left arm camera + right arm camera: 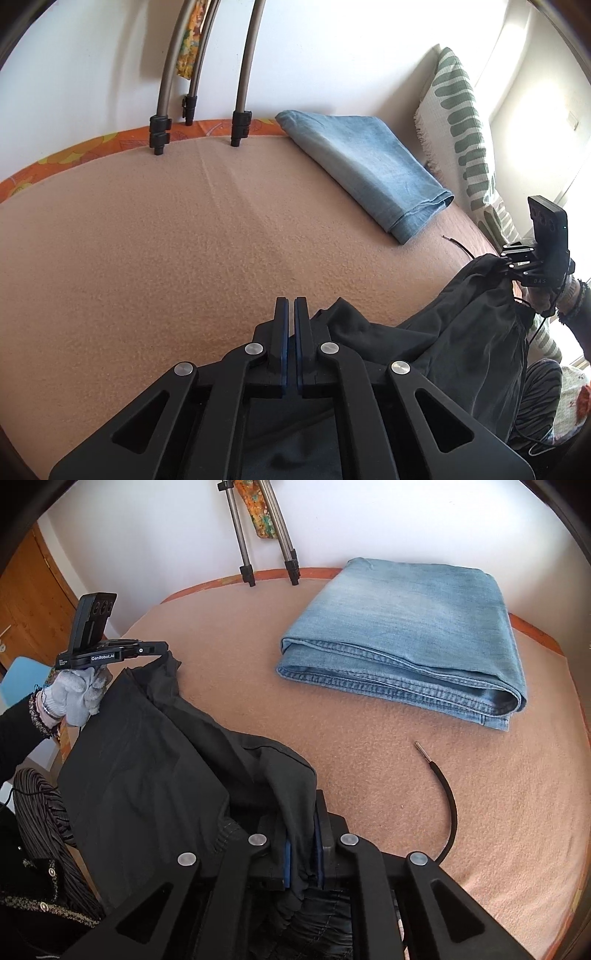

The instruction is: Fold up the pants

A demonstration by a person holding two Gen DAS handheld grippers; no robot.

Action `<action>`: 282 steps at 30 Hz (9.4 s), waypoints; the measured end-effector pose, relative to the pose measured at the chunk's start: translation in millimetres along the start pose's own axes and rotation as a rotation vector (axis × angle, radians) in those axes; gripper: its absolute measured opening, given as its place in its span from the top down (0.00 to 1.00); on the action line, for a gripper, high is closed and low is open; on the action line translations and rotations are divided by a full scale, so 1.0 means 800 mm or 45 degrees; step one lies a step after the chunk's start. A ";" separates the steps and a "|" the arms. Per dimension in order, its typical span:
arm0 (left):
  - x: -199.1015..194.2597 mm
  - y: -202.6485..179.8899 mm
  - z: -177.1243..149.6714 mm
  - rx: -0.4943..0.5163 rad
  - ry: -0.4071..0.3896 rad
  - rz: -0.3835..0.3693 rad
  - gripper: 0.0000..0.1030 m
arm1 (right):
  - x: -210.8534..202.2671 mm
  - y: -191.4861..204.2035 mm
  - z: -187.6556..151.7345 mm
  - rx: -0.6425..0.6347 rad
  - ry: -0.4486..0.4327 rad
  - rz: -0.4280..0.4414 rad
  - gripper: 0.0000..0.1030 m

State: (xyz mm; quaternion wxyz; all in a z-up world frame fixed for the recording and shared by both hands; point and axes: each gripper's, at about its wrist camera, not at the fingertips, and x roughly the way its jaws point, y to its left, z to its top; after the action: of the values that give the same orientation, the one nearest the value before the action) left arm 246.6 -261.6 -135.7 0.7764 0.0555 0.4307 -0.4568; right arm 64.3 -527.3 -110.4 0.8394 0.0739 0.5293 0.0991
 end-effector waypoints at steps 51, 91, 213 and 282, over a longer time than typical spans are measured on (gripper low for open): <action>-0.221 -0.049 -0.230 -0.345 -0.020 0.394 0.54 | 0.019 0.328 0.115 -0.181 -0.084 0.079 0.39; -0.202 -0.025 -0.280 -0.558 -0.022 0.186 0.44 | 0.273 0.487 0.180 -0.146 0.464 -0.198 0.58; 0.036 -0.462 -0.028 0.266 0.251 -0.425 0.73 | -0.076 -0.084 -0.070 0.617 -0.214 -0.180 0.62; 0.022 -0.122 0.032 -0.457 0.111 -0.166 0.90 | 0.021 0.263 -0.161 -0.215 0.150 0.115 0.81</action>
State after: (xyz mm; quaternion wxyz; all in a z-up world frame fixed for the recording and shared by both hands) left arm 192.4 -341.8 -102.0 0.7231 -0.0922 0.5412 -0.4191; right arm -63.7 -317.0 -132.0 0.8048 0.0207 0.5636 0.1850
